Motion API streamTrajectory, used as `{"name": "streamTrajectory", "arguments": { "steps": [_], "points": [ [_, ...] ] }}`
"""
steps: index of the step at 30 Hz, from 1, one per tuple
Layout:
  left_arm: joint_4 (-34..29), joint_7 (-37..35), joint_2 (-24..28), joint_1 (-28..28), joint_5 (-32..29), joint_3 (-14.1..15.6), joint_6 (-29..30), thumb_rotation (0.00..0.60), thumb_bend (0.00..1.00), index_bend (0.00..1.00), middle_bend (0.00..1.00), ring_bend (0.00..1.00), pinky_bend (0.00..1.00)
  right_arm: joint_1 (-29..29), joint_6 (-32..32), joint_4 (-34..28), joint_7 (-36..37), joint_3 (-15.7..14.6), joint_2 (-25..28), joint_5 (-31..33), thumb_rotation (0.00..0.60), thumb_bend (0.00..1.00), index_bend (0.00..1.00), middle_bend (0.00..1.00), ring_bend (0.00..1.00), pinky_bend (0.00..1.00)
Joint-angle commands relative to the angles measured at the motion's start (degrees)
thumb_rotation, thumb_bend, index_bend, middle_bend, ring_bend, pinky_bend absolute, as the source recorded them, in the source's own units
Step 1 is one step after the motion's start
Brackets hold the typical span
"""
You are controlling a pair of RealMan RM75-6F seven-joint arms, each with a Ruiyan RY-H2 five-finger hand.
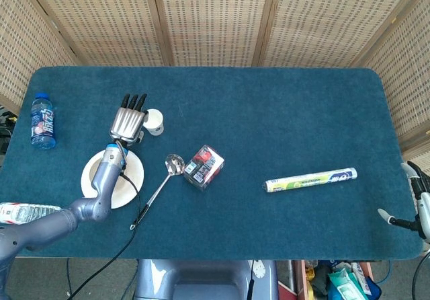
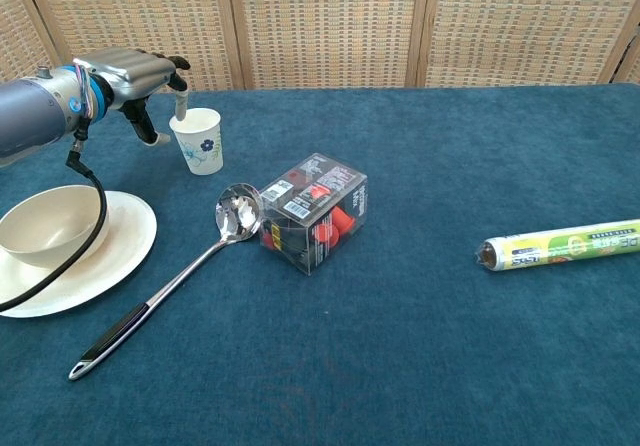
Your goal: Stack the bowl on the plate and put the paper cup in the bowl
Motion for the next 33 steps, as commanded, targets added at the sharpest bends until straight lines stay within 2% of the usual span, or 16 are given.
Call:
{"name": "streamTrajectory", "arguments": {
  "steps": [1, 7, 9, 14, 23, 28, 30, 33],
  "points": [
    [2.37, 0.46, -1.62, -0.88, -0.93, 0.24, -0.98, 0.6, 0.32, 0.44, 0.0, 0.0, 0.0, -0.05, -0.17, 0.35, 0.48, 0.09, 0.03, 0.18, 0.6, 0.14, 0.01, 0.0, 0.0, 0.0],
    [6.89, -0.36, -4.23, -2.07, -0.98, 0.41, -2.16, 0.6, 0.36, 0.45, 0.0, 0.0, 0.0, -0.24, -0.05, 0.7, 0.91, 0.22, 0.07, 0.34, 0.6, 0.14, 0.01, 0.0, 0.0, 0.0],
    [8.14, -0.73, -4.91, -2.37, -0.93, 0.4, -2.57, 0.6, 0.38, 0.48, 0.0, 0.0, 0.0, -0.27, -0.12, 0.75, 0.9, 0.25, 0.06, 0.47, 0.6, 0.14, 0.01, 0.0, 0.0, 0.0],
    [11.29, -2.05, -6.84, -3.0, -0.31, 0.5, -3.31, 0.6, 0.44, 0.65, 0.03, 0.0, 0.0, -0.21, -0.41, 0.81, 0.6, 0.42, -0.04, 0.86, 0.6, 0.14, 0.01, 0.0, 0.0, 0.0],
    [12.73, -4.96, -7.13, -1.82, 2.47, 1.33, -2.18, 0.6, 0.46, 0.71, 0.05, 0.0, 0.02, -0.43, 0.09, 0.34, 0.24, 0.43, 0.08, 0.52, 0.6, 0.14, 0.01, 0.0, 0.0, 0.0],
    [7.23, -7.23, -3.28, 0.09, 5.26, 1.66, 0.66, 0.6, 0.46, 0.71, 0.05, 0.0, 0.02, -0.65, 0.84, -0.07, 0.05, 0.36, 0.23, -0.12, 0.6, 0.14, 0.01, 0.0, 0.0, 0.0],
    [-0.33, -9.32, 1.77, 2.06, 8.08, 1.74, 4.12, 0.6, 0.46, 0.71, 0.05, 0.0, 0.02, -0.8, 1.36, -0.28, -0.32, 0.28, 0.23, -0.51, 0.6, 0.14, 0.01, 0.0, 0.0, 0.0],
    [-8.31, -10.15, 7.23, 4.07, 10.07, 2.26, 6.29, 0.6, 0.46, 0.71, 0.05, 0.0, 0.02, -0.87, 1.51, -0.43, -0.61, 0.35, 0.19, -0.38, 0.6, 0.14, 0.01, 0.0, 0.0, 0.0]
  ]
}}
